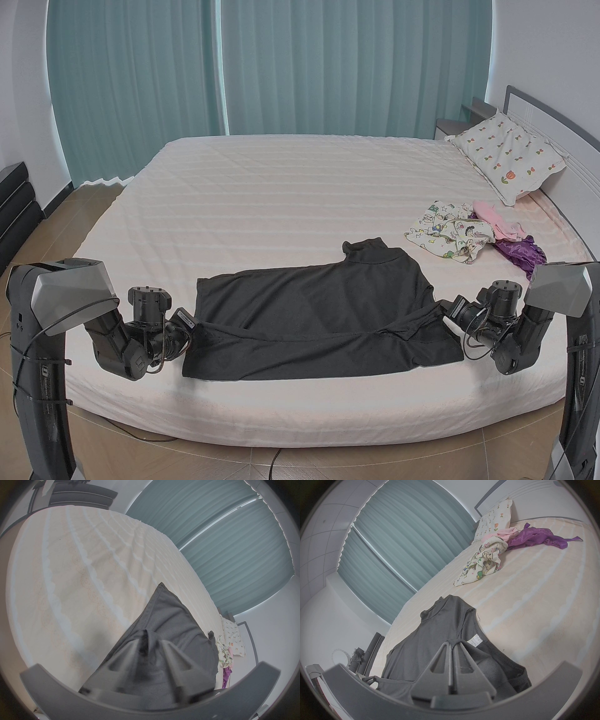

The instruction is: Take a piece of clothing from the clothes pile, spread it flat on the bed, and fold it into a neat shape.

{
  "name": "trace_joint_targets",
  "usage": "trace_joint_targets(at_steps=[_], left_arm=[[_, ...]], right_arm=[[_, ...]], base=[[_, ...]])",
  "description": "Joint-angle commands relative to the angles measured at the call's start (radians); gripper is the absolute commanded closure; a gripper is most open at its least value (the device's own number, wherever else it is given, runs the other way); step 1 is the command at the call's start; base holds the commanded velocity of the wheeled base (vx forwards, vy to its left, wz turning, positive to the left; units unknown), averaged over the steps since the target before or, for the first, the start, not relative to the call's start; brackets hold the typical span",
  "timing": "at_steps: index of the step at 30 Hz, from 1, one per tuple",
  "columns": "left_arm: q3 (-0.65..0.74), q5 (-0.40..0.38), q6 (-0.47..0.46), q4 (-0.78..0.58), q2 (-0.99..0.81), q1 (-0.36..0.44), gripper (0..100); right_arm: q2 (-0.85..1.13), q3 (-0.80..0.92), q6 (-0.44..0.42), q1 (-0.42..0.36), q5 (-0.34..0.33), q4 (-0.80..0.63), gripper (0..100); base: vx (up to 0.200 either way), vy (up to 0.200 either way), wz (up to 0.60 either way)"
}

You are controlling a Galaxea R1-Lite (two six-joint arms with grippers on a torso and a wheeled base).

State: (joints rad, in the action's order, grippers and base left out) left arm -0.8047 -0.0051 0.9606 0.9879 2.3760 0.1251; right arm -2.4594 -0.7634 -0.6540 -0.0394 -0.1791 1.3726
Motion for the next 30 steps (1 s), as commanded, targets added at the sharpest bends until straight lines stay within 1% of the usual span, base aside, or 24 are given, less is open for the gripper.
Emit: trace_joint_targets(at_steps=[1,7,10,14,15,16,18,20,22,25,28,30], left_arm=[[-0.001,-0.001,0.0,0.0,0.003,0.001,0],[0.005,0.001,0.0,0.003,0.002,0.001,0],[0.022,-0.001,0.0,0.003,-0.001,0.001,0],[0.056,-0.001,0.004,0.009,-0.014,-0.002,0],[0.058,-0.001,0.004,0.011,-0.014,-0.002,0],[0.085,-0.003,0.004,0.028,-0.032,-0.004,0],[0.14,-0.013,0.007,0.051,-0.063,-0.005,0],[0.191,-0.023,0.007,0.078,-0.086,-0.004,0],[0.211,-0.024,0.01,0.104,-0.089,-0.002,0],[0.233,-0.024,0.012,0.138,-0.087,-0.004,0],[0.233,-0.026,0.021,0.143,-0.089,-0.009,0],[0.236,-0.024,0.029,0.144,-0.089,-0.009,0]], right_arm=[[-0.023,-0.01,0.001,-0.001,0.0,0.0,0],[-0.023,0.001,-0.003,-0.002,-0.003,0.002,0],[-0.029,-0.004,-0.027,0.024,0.0,0.002,0],[0.007,-0.005,-0.134,0.056,0.004,-0.006,0],[0.008,-0.005,-0.137,0.056,0.004,-0.007,0],[0.026,0.003,-0.179,0.062,0.004,-0.013,0],[0.036,0.004,-0.213,0.062,0.004,-0.015,0],[0.031,0.004,-0.226,0.062,0.003,-0.017,0],[0.025,0.004,-0.226,0.061,0.003,-0.017,0],[0.003,0.003,-0.226,0.053,0.006,-0.013,0],[0.002,0.003,-0.228,0.053,0.006,-0.013,0],[-0.001,0.001,-0.226,0.055,0.004,-0.013,0]], base=[[0.0,0.0,0.0],[0.0,0.0,0.0],[0.0,0.0,0.0],[0.0,0.0,0.0],[0.0,0.0,0.0],[0.0,0.0,0.0],[0.0,0.0,0.0],[0.0,0.0,0.0],[0.0,0.0,0.0],[0.0,0.0,0.0],[0.0,0.0,0.0],[0.2,0.0,0.0]])
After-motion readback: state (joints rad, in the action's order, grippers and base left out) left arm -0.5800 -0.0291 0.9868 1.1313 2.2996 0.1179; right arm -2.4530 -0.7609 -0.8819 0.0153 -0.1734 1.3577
